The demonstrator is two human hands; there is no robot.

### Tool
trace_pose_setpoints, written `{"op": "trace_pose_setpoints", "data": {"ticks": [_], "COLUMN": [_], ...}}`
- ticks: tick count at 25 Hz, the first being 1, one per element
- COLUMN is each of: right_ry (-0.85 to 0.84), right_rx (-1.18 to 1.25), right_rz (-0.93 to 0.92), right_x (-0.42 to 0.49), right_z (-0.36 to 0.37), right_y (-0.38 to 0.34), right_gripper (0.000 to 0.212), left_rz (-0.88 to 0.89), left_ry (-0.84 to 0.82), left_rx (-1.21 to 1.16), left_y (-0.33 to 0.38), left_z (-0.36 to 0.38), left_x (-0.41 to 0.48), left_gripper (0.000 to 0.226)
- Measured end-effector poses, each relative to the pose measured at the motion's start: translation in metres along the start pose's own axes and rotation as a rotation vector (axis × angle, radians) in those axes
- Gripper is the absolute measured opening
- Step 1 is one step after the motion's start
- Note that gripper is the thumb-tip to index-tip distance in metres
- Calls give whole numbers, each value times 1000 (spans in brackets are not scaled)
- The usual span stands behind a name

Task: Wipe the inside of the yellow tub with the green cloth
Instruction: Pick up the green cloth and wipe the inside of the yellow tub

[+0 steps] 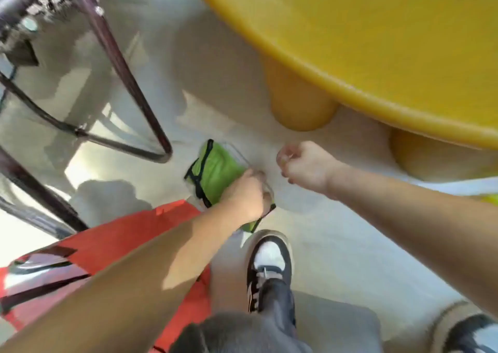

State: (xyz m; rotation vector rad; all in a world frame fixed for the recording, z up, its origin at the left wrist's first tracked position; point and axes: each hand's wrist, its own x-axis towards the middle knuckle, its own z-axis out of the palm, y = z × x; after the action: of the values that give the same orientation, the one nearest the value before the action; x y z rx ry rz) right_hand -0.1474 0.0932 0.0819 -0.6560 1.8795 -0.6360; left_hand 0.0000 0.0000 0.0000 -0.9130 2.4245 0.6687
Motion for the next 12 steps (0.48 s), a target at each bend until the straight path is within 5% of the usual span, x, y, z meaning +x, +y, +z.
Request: {"op": "trace_pose_setpoints", "data": {"ticks": [3, 5, 12], "right_ry": [-24, -57, -7], "right_rx": [162, 134, 267], "right_rz": [29, 2, 161], "right_x": [7, 4, -25], "right_z": [11, 12, -29], "right_y": [-11, -15, -24], "right_gripper": [27, 25, 59], "left_rz": [-361, -391, -163], "left_ry": [-203, -216, -118], "left_rx": [170, 216, 26], "left_y": [-33, -43, -20], "left_z": [8, 18, -9], "left_x": [17, 22, 23], "left_gripper": [88, 94, 30]}}
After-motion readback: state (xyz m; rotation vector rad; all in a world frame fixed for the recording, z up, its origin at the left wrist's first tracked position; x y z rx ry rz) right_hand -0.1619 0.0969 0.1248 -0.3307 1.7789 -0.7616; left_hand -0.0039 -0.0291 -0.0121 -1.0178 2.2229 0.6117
